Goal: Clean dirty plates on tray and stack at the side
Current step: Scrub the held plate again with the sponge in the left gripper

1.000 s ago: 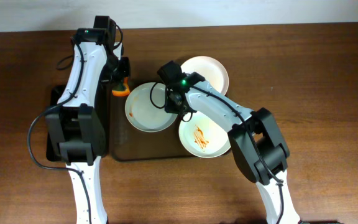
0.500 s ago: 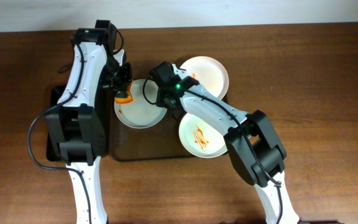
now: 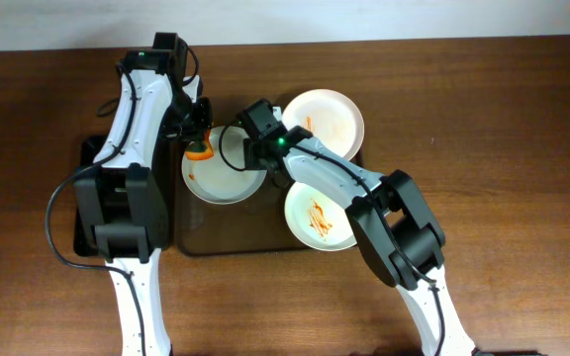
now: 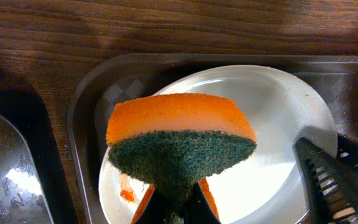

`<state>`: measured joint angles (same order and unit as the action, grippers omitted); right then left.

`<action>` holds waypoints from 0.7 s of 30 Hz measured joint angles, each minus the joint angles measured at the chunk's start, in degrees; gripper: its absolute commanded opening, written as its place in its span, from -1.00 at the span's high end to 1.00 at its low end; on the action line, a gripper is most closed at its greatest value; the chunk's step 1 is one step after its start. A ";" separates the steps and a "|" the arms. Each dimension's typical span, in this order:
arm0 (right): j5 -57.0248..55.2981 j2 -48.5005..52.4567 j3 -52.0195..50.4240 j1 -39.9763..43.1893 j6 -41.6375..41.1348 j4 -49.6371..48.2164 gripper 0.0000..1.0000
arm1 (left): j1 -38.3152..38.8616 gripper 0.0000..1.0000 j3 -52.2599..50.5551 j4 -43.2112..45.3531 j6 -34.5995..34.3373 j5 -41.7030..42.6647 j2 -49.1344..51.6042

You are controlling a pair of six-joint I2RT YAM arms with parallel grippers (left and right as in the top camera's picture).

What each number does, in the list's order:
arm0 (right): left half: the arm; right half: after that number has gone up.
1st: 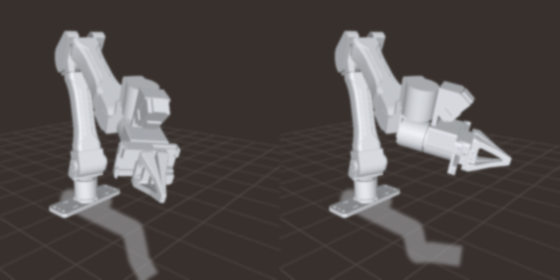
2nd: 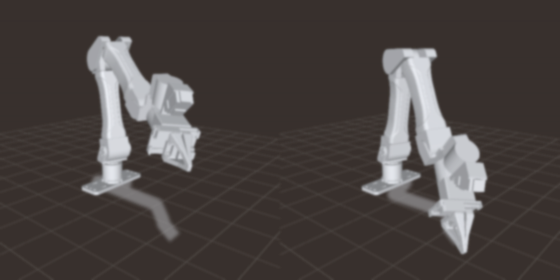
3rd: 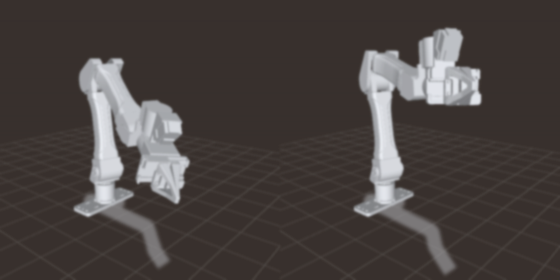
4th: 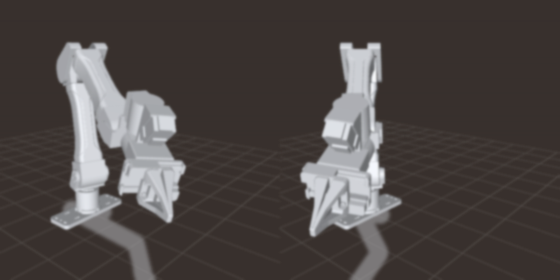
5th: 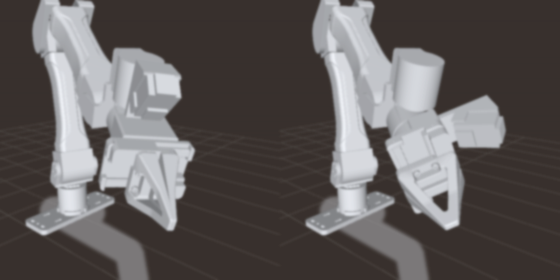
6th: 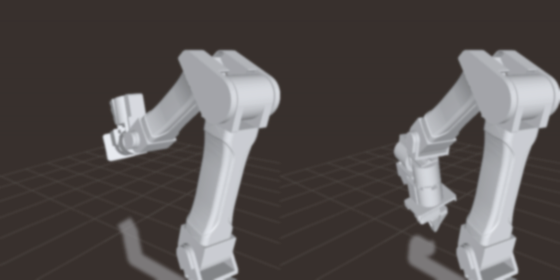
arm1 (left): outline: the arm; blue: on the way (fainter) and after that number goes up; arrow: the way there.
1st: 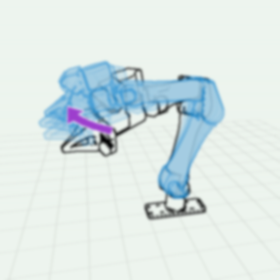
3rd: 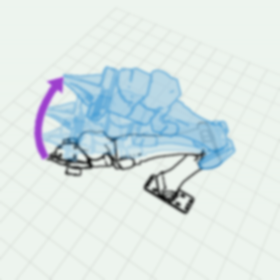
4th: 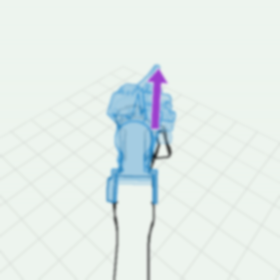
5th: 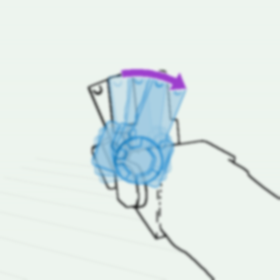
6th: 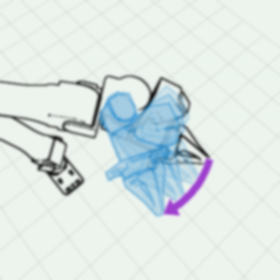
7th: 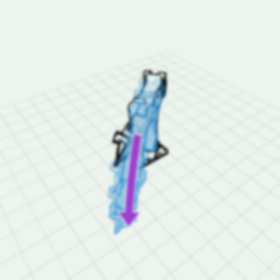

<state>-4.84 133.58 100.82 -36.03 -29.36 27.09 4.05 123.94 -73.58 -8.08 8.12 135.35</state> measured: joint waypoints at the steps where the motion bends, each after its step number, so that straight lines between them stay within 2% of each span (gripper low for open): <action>1: 0.00 0.02 -0.02 0.09 0.07 0.46 0.92 | 0.00 1.00 0.00 0.04 0.00 -0.02 0.00; 4: 1.49 -0.13 0.44 0.37 0.35 2.21 0.92 | 0.00 1.00 -0.04 0.11 0.00 -0.17 0.00; 9: 1.62 -0.57 1.07 0.37 -7.63 6.95 0.92 | 0.07 1.00 -0.57 -1.22 0.00 -1.01 0.00; 13: 1.62 -0.57 1.09 0.39 -9.55 7.15 0.92 | 1.16 1.00 -7.48 -1.03 -4.11 -5.09 0.00; 16: 2.12 -0.57 1.14 0.50 -9.84 7.23 0.92 | 3.15 1.00 -14.36 4.74 -9.14 -12.02 -0.70; 21: 2.36 -0.57 1.14 1.03 -10.88 7.02 0.92 | 5.57 1.00 -21.14 15.45 -12.17 -18.60 -4.04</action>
<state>-2.48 133.01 101.95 -35.00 -40.25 34.11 9.63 102.80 -58.13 -20.25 -10.48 131.31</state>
